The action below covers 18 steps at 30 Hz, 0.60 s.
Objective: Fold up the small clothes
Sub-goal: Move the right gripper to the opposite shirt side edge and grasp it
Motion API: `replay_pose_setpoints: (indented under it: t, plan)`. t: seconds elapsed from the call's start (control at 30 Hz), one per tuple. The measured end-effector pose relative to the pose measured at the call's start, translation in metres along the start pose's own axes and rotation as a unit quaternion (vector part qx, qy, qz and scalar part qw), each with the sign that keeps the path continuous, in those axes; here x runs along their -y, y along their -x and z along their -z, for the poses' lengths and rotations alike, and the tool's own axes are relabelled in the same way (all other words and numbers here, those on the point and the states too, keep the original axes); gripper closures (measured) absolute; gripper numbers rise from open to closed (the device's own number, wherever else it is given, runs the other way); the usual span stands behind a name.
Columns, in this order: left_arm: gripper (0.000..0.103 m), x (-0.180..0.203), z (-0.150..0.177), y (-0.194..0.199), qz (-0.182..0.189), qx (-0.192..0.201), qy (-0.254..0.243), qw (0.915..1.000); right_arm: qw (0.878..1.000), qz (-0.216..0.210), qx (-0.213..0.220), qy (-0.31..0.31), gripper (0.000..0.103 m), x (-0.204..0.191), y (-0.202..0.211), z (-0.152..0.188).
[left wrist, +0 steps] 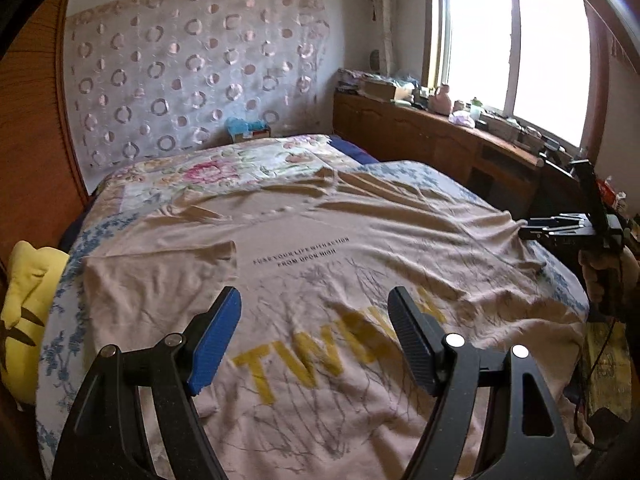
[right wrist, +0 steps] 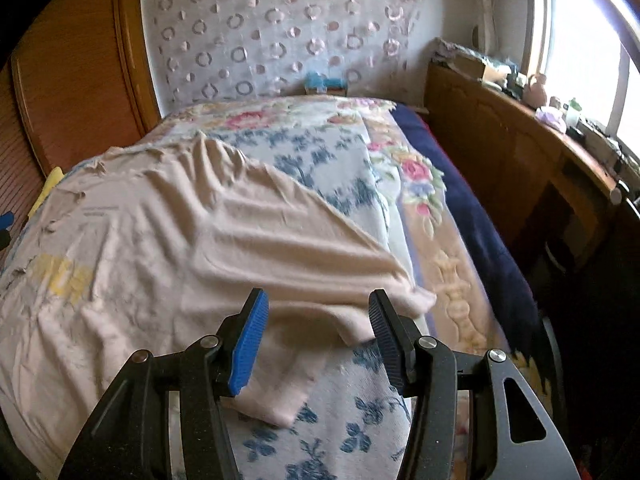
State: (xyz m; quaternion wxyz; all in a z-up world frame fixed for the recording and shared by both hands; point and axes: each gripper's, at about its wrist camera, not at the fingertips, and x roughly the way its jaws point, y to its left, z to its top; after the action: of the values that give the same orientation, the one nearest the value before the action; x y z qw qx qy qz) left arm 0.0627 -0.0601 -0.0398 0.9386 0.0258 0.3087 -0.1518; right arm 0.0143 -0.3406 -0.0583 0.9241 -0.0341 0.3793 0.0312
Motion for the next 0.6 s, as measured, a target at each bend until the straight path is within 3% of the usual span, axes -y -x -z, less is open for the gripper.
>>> replay_pose_setpoints:
  t: [0.43, 0.5, 0.57, 0.6]
  plan:
    - [0.026, 0.002, 0.007, -0.012, 0.003, -0.030, 0.000, 0.9995, 1.000, 0.001, -0.022, 0.007, 0.049, 0.014, -0.001, -0.017]
    - [0.026, 0.003, 0.007, -0.012, 0.003, -0.030, 0.000, 0.9995, 1.000, -0.002, -0.021, 0.012, 0.058, 0.014, -0.005, -0.017]
    - [0.026, 0.002, 0.007, -0.012, 0.002, -0.031, 0.001, 0.9995, 1.000, -0.007, -0.021, 0.020, 0.078, 0.015, -0.008, -0.016]
    - [0.026, 0.002, 0.007, -0.012, 0.000, -0.032, 0.001, 0.9995, 0.999, -0.010, -0.021, 0.025, 0.082, 0.015, -0.008, -0.016]
